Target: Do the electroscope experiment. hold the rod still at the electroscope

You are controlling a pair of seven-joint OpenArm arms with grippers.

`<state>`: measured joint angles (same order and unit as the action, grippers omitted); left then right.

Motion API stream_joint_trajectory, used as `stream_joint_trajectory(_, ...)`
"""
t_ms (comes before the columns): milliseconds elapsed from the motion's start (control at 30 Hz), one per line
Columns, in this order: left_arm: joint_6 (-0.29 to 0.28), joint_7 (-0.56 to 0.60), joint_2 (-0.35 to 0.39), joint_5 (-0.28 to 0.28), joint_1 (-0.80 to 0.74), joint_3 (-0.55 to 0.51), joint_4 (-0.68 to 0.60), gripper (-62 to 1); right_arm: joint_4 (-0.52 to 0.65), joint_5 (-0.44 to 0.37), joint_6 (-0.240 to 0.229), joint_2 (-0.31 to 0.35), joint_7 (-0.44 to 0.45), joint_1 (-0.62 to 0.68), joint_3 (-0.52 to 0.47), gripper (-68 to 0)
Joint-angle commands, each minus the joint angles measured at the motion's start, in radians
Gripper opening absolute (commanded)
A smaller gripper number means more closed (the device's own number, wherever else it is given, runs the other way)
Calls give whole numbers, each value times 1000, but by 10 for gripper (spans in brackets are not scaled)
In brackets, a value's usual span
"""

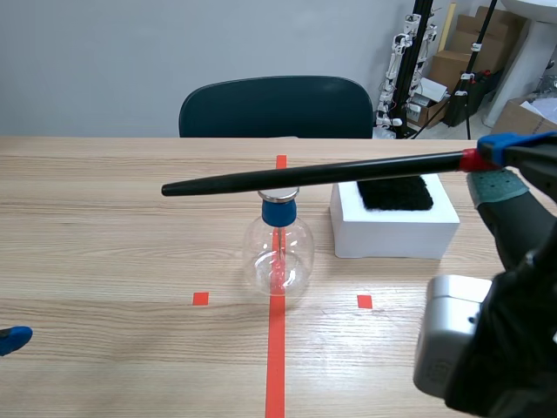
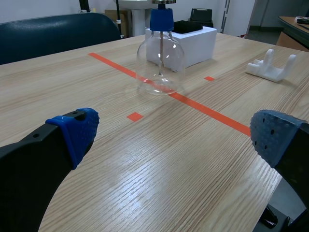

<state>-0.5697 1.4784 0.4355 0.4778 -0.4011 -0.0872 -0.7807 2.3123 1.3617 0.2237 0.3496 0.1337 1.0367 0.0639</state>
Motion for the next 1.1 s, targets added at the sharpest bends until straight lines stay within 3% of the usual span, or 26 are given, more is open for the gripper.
stream_joint_trajectory(0, -1, 21, 6, -13, 2, -4, -15, 14, 17, -3, 14, 8, -4, -12, -3, -651)
stream_joint_trajectory(633, -1, 21, 6, -13, 2, -4, -15, 14, 17, -7, 14, 13, -27, -41, -11, -651)
stream_joint_trajectory(900, -1, 21, 6, -13, 2, -4, -15, 14, 1, -101, 14, 159, -225, -194, -18, -651)
stream_joint_trajectory(1067, -1, 21, 6, -13, 2, -4, -15, 14, -74, -121, 14, 238, -256, -297, -13, -651)
